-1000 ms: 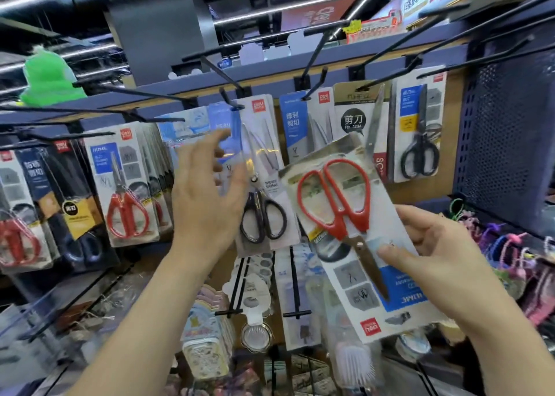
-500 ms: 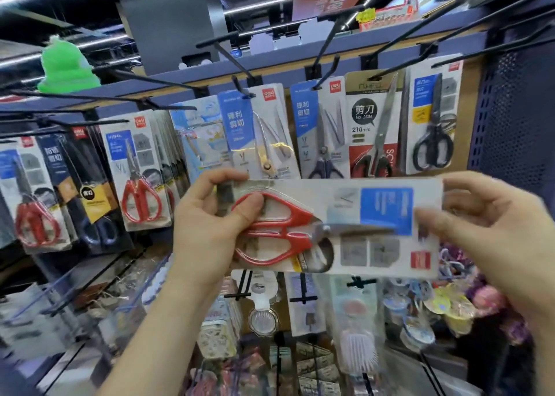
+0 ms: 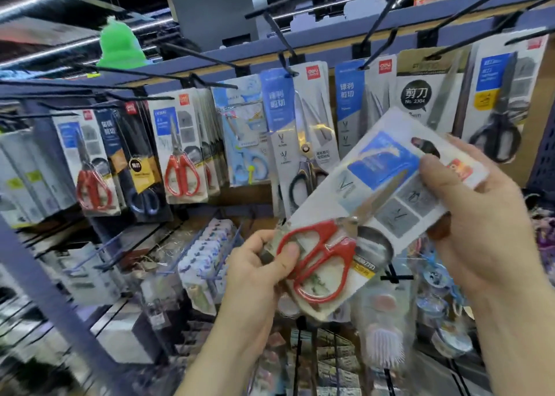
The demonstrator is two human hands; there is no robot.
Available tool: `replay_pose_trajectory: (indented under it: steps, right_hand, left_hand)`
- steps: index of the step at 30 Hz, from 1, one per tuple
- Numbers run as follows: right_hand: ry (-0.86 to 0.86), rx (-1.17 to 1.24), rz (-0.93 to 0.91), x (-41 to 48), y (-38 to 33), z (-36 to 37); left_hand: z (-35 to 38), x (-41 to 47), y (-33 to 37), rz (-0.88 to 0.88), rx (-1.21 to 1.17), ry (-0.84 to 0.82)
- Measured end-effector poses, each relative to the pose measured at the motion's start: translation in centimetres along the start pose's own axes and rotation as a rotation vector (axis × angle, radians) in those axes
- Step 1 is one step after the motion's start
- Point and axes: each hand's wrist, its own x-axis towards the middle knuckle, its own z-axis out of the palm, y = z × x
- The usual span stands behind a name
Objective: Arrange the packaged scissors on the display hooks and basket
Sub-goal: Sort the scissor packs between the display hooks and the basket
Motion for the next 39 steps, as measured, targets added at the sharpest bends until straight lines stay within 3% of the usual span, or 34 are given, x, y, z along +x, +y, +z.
replay_pose_trajectory:
  steps: [3, 7, 12, 18, 23, 27, 33, 39]
  right_hand:
    - [0.02, 0.084, 0.022, -0.9, 1.8, 2.7]
    - [-0.223, -0.04, 0.083, -4.1, 5.3, 6.6]
    - [-0.323, -0.196, 0.117, -4.4, 7.7, 8.5]
    - [-0.592, -0.403, 0.093, -4.5, 9.9, 11.3]
    - [-0.685, -0.363, 0.145, -5.6, 12.9, 17.1]
    - [-0.84, -0.359, 0.273, -6.6, 15.8, 22.7]
    - [-0.749, -0.378, 0.219, -8.3, 19.7, 31.7]
    - [-0.693, -0.347, 0.089, -7.2, 20.8, 37.3]
  left_hand:
    - [0.0, -1.0, -0.6, 0.019, -0.006, 0.085]
    - [-1.0, -1.4, -0.2, 0.02, -0.216, 0.157]
    - [-6.7, -0.2, 2.0, 0.051, 0.129, 0.083]
    - [-9.8, 3.1, 9.2, 0.259, 0.045, -0.004]
    - [-14.3, 5.4, 12.9, 0.336, 0.119, 0.149]
    - [-21.4, 7.8, 16.3, 0.324, 0.02, 0.312]
    - [-29.7, 12.3, 21.7, 0.442, 0.132, 0.419]
    - [-32.7, 15.4, 25.7, 0.592, 0.212, 0.421]
